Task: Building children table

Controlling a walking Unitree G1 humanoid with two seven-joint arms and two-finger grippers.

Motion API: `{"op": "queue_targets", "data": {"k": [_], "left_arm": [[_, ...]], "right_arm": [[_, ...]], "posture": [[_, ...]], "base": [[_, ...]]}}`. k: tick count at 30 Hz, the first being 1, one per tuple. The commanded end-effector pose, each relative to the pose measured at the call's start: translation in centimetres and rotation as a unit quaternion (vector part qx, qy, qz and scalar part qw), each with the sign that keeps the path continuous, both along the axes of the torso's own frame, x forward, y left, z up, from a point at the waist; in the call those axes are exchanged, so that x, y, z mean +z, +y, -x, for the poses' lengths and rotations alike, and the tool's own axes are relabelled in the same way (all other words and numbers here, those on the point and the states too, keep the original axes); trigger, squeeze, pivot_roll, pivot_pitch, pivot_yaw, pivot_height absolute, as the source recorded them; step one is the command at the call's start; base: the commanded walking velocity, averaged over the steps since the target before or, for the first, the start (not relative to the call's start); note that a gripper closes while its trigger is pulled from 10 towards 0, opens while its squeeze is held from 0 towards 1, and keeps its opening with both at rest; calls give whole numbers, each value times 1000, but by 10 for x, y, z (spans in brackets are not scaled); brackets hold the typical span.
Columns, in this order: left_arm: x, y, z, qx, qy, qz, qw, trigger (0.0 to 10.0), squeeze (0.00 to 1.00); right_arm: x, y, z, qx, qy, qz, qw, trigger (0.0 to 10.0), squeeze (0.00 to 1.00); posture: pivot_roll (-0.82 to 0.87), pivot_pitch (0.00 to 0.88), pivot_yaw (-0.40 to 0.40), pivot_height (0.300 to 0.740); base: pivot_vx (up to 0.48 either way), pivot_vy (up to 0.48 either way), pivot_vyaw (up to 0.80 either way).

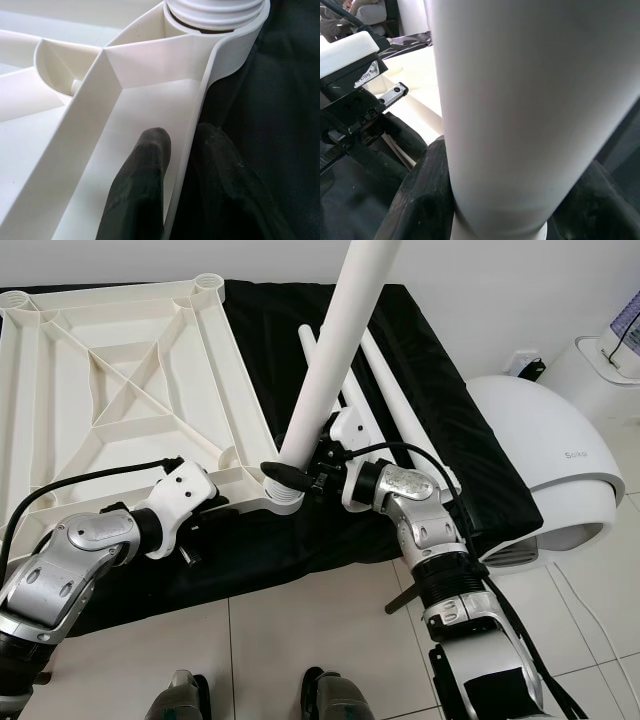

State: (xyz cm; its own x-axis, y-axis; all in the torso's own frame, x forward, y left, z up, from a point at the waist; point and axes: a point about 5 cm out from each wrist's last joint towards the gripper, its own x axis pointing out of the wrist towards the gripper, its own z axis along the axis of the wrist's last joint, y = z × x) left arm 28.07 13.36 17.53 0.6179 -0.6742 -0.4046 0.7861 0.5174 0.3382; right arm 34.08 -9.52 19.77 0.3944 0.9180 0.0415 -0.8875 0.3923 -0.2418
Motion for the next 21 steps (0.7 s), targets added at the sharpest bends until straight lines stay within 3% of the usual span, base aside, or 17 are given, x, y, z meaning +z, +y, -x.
{"op": "queue_targets", "data": {"k": [1,8,21], "left_arm": [[-3,-3,5,-6,8,11,1000,10000,0],[-3,-3,7,-4,8,11,1000,10000,0],[-3,-2,7,-3,8,11,1000,10000,0]], "right_arm": [[-34,0,4,-11,59,46,997,10000,0],[-35,11,5,-5,45,50,998,10000,0],[-38,10,3,-15,45,58,997,10000,0]], "posture": [[89,206,-106,740],[96,205,-110,740],[97,200,-110,740]], "base": [[0,0,0],[0,0,0],[0,0,0]]}}
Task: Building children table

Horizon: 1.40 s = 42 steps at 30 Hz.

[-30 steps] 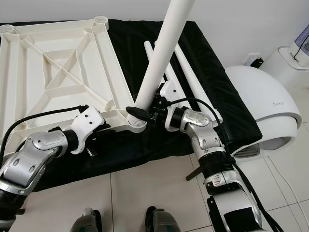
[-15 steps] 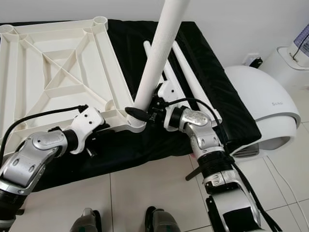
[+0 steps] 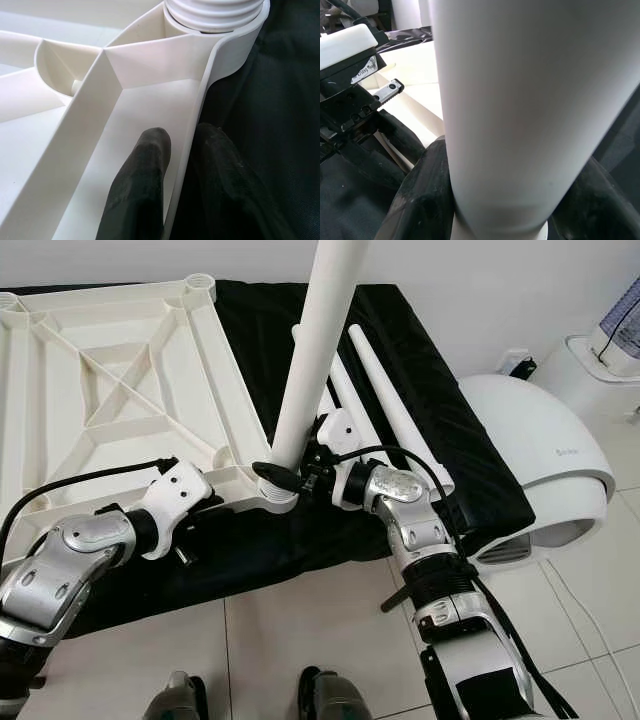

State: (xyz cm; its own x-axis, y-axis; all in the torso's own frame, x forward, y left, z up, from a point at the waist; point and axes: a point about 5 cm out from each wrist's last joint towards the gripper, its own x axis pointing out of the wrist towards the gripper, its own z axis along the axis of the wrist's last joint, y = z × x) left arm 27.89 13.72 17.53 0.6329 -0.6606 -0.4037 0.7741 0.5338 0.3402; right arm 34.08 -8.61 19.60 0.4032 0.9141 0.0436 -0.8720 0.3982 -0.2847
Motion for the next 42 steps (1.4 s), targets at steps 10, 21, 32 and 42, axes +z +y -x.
{"op": "queue_targets", "data": {"k": [10,21,32,42], "left_arm": [[-3,-7,6,-14,9,11,1000,10000,0],[-3,-7,7,-14,9,10,1000,10000,0],[-3,-6,7,-14,9,9,1000,10000,0],[-3,-6,7,-15,10,9,1000,10000,0]], "right_arm": [[-37,1,2,-19,56,47,997,10000,0],[-36,0,0,-25,54,42,997,10000,0],[-33,-1,-2,-28,53,33,998,10000,0],[-33,-2,-2,-28,54,31,998,10000,0]], "posture": [[99,193,-111,740],[101,196,-111,740],[100,198,-110,740],[98,204,-109,740]], "base": [[0,0,0],[0,0,0],[0,0,0],[0,0,0]]}}
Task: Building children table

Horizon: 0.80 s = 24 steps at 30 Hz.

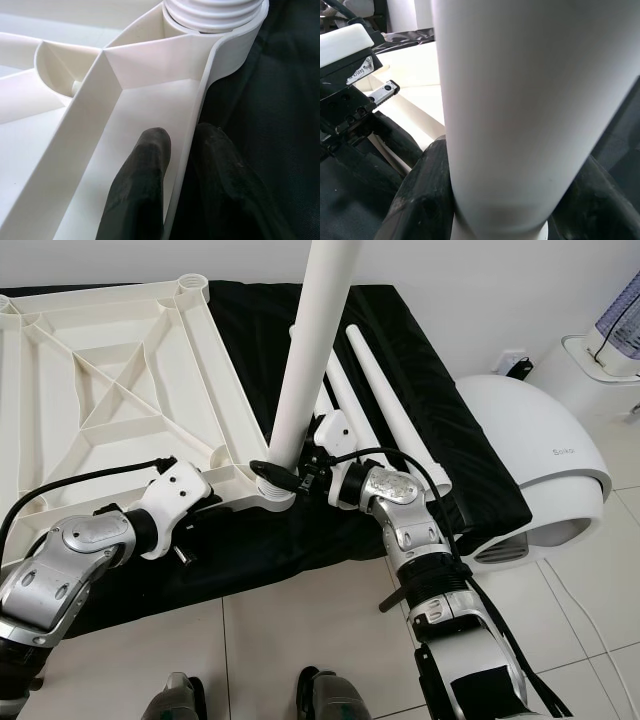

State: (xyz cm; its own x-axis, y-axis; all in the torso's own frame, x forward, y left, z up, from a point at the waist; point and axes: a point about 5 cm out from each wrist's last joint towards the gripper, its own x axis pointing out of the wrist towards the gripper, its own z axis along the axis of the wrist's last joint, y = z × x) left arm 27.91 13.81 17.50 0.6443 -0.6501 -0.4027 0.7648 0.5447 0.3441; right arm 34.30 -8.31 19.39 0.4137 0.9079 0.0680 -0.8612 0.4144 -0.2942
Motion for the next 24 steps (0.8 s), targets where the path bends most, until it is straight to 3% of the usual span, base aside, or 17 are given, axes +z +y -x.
{"op": "queue_targets", "data": {"k": [1,2,3,4,12,15,16,17,18,24], "left_arm": [[-3,-7,7,-23,12,10,1000,10000,0],[-3,-7,7,-24,13,12,1000,10000,24],[-3,-7,7,-22,14,14,1000,10000,875],[-2,-6,7,-19,18,20,999,10000,1000],[3,-4,5,-18,11,25,999,10000,1000],[8,-1,3,-17,-1,21,1000,10000,1000],[16,0,0,-16,-12,28,999,10000,871],[16,0,0,-16,-12,28,999,10000,871],[20,0,0,-22,-17,37,999,10000,0],[35,-3,0,-38,-30,72,996,10000,0]], "right_arm": [[-31,-5,0,-22,65,39,997,10000,0],[-31,-5,0,-22,65,39,997,10000,0],[-31,-5,0,-22,65,38,997,10000,0],[-31,-5,0,-22,65,38,997,10000,0],[-28,-4,-2,-24,62,31,997,10000,0],[-19,-6,-5,-28,61,5,998,10000,0],[-12,-7,-7,-26,66,-17,997,10000,0],[-12,-7,-7,-26,66,-17,997,10000,0],[-8,-8,-9,-25,69,-28,997,10000,0],[3,-10,-12,-23,71,-52,996,10000,0]], "posture": [[98,204,-109,740],[97,205,-108,740],[98,204,-108,740],[98,205,-108,740],[98,202,-104,740],[99,200,-101,740],[99,200,-99,740],[99,200,-99,740],[100,199,-98,740],[101,197,-95,740]], "base": [[0,0,0],[0,0,0],[0,0,0],[0,0,0],[0,0,0],[0,0,0],[0,0,0],[0,0,0],[0,0,0],[0,0,0]]}}
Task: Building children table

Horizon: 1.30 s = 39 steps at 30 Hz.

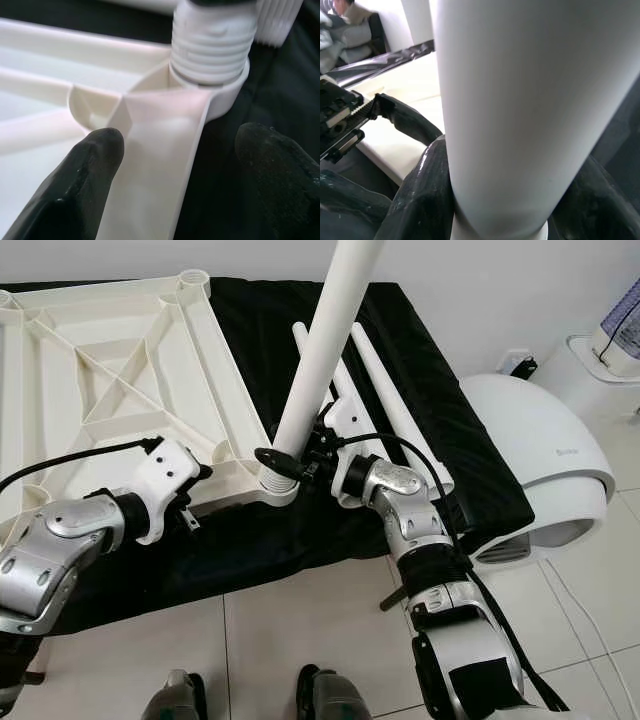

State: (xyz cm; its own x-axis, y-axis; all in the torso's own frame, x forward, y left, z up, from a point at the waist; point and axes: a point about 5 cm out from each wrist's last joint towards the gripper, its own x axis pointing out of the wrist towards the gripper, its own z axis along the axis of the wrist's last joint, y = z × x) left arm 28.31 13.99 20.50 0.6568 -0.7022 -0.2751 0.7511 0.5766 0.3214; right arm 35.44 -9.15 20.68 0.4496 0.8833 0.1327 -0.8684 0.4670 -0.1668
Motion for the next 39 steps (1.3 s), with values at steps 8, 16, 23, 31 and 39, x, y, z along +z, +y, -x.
{"op": "queue_targets", "data": {"k": [8,16,23,31,39], "left_arm": [[40,-8,-7,-35,-44,82,995,10000,0],[70,-18,-12,-60,-71,145,985,10000,0],[98,-33,-16,-102,-93,194,971,10000,0],[134,-59,-17,-173,-123,221,952,10000,0],[146,-69,-21,-199,-127,216,948,10000,0]], "right_arm": [[17,-6,-12,-17,5,-32,999,10000,0],[24,-12,-19,-36,-11,-29,999,10000,0],[30,-13,-22,-34,-30,-1,999,10000,0],[32,-15,-18,36,-40,57,997,10000,0],[32,-16,-16,64,-44,92,993,10000,0]], "posture": [[106,174,-92,740],[111,153,-93,740],[109,138,-90,740],[108,115,-88,740],[101,114,-84,740]], "base": [[0,0,0],[0,0,0],[0,0,0],[0,0,0],[0,0,0]]}}
